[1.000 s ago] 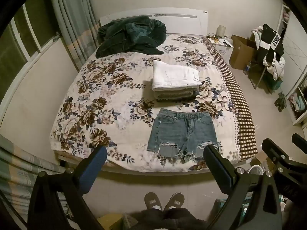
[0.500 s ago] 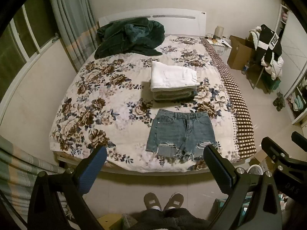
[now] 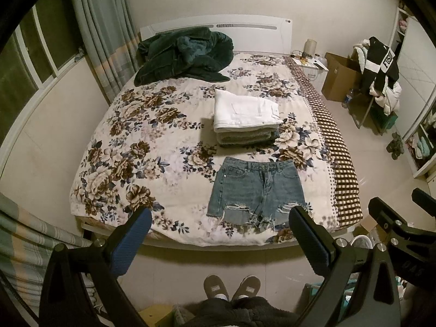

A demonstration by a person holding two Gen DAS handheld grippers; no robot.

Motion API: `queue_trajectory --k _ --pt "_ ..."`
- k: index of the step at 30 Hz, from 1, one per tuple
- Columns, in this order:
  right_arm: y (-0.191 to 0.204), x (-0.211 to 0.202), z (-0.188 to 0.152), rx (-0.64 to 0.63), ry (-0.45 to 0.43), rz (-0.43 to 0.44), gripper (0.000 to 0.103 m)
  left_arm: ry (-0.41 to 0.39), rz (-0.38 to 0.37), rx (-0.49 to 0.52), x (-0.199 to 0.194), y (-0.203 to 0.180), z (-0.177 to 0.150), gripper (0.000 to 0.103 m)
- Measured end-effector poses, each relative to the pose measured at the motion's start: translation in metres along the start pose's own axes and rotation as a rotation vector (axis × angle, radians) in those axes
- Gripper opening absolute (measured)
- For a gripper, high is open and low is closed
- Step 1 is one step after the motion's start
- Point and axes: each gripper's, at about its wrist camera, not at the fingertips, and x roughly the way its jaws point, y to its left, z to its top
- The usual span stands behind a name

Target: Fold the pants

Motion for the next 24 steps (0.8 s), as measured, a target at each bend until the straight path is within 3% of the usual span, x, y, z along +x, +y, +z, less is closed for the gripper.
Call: queue_trajectory --k 24 --pt "0.0002 -0.0093 -0.0021 -0.001 -0.003 -0.001 0.103 -0.006 -0.006 -0.003 -0.003 -0.0006 0.0041 0.103"
